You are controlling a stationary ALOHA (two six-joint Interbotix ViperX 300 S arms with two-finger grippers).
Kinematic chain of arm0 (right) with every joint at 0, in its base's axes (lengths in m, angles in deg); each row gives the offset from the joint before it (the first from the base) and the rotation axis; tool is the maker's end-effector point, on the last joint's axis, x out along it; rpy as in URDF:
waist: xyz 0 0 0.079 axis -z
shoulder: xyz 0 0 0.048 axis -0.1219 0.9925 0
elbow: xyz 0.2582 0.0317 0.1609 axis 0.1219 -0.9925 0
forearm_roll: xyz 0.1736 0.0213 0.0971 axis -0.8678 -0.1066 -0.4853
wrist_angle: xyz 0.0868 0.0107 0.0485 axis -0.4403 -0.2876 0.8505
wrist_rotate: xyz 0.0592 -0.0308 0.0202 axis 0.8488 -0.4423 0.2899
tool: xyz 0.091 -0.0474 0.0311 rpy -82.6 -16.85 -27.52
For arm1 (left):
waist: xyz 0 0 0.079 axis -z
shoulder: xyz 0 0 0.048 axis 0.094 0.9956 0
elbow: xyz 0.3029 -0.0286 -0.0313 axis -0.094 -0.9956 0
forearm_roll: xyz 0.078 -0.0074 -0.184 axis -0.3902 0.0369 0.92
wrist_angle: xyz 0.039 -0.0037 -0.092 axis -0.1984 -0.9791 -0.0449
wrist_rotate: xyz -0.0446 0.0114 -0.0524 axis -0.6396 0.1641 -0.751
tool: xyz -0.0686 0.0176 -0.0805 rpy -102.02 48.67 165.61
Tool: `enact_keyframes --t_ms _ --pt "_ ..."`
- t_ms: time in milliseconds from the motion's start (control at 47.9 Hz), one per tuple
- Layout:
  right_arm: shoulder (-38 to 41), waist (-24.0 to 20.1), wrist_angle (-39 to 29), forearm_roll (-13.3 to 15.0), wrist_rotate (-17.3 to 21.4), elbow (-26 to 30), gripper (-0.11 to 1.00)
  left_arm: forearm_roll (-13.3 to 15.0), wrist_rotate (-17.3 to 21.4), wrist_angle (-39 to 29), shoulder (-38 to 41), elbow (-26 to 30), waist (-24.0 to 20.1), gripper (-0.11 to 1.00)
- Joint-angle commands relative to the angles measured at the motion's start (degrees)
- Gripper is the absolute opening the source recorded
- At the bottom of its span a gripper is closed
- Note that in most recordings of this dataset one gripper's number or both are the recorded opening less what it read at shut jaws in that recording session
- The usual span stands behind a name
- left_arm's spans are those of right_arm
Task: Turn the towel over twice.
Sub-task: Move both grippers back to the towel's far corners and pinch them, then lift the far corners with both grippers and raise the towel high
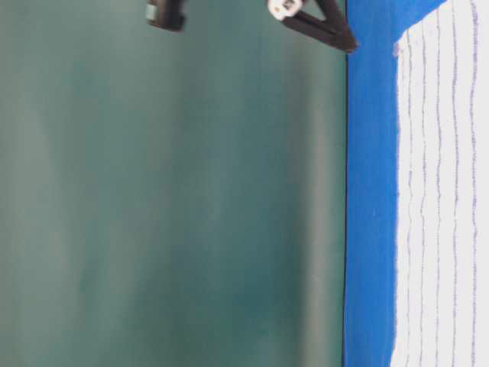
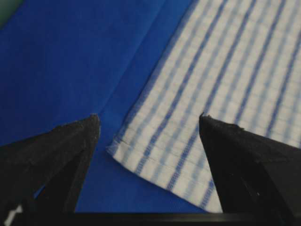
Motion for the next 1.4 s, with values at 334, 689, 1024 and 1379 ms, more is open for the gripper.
enact_keyframes --t_ms 334,689,1024,1379 --pt "8.96 1.67 5.01 0.35 -0.7 2.72 0.62 0.0 0.26 8.26 19.07 6.94 -3.69 0.82" --pt "11.34 2.64 5.1 0.44 -1.41 2.9 0.55 0.09 1.14 6.06 26.72 9.23 -5.1 0.64" --pt "11.51 2.55 4.75 0.88 -2.11 2.55 0.06 0.09 4.13 1.41 26.46 9.67 -5.1 0.02" --pt "8.61 3.08 4.31 0.79 -2.02 3.69 0.06 0.0 5.54 -0.97 20.48 11.51 -5.45 0.02"
